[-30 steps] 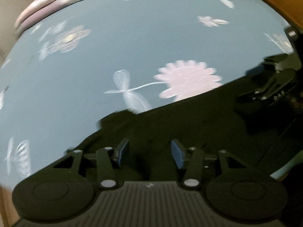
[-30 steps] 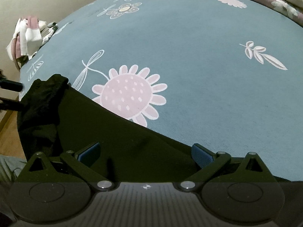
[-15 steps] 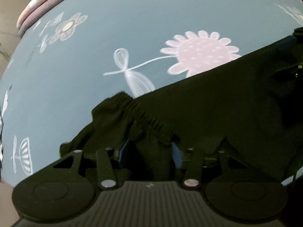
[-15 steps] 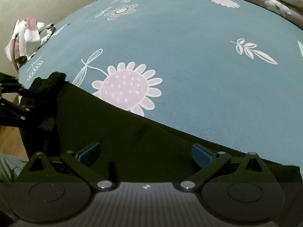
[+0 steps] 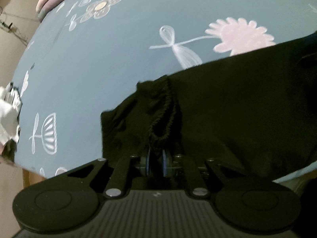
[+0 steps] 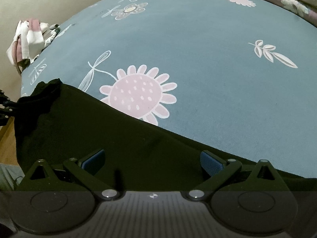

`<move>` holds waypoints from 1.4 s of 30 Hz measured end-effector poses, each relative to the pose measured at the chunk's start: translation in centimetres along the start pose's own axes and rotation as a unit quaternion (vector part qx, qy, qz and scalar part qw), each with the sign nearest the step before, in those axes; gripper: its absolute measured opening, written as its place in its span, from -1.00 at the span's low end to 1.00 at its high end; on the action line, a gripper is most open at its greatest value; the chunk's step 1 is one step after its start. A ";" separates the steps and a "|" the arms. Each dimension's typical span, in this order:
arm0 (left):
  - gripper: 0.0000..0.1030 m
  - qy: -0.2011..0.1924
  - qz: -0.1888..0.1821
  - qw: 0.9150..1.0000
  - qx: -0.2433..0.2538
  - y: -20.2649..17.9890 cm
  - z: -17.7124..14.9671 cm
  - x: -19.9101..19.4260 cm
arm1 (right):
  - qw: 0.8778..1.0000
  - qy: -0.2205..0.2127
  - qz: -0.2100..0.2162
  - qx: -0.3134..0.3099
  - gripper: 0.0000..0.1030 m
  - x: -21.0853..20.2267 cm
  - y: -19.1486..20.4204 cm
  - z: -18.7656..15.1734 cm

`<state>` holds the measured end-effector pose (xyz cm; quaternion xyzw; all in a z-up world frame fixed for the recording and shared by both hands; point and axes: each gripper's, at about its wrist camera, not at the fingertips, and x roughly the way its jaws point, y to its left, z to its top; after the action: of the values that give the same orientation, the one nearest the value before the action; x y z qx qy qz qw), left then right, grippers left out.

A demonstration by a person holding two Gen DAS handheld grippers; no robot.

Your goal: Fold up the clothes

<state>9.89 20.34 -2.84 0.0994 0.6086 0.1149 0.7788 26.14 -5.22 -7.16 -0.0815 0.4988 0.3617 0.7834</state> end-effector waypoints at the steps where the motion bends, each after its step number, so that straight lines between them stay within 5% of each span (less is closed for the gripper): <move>1: -0.80 0.005 0.003 1.000 -0.002 0.3 -0.3 0.2 | 1.000 0.001 -0.001 0.000 1.00 0.1 0.0 0.0; 16: -0.43 0.038 0.017 0.998 -0.037 3.7 -2.2 1.7 | 1.000 0.006 -0.005 -0.011 1.00 0.2 1.2 0.3; 22: 0.00 0.009 -0.015 0.997 -0.075 5.7 -2.1 1.8 | 1.000 0.008 -0.008 -0.012 1.00 0.2 1.5 0.3; 27: -0.11 -0.005 -0.074 0.984 -0.161 8.3 -2.9 3.1 | 1.000 0.011 -0.013 -0.013 1.00 0.4 1.6 0.5; 29: -0.62 -0.010 -0.093 0.979 -0.181 8.8 -3.2 3.1 | 1.000 0.012 -0.015 -0.014 1.00 0.4 1.6 0.6; 35: -0.65 -0.022 -0.090 0.975 -0.201 9.7 -4.0 1.4 | 1.000 0.017 -0.019 -0.013 1.00 0.7 1.3 0.6; 42: -0.54 0.009 -0.061 0.977 -0.204 10.2 -4.3 3.8 | 0.999 0.021 -0.018 -0.030 1.00 0.9 1.6 0.7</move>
<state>6.06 31.26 -4.41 -0.0996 0.5846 0.1896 0.7825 25.83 -3.28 -7.24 -0.1215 0.5027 0.3609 0.7760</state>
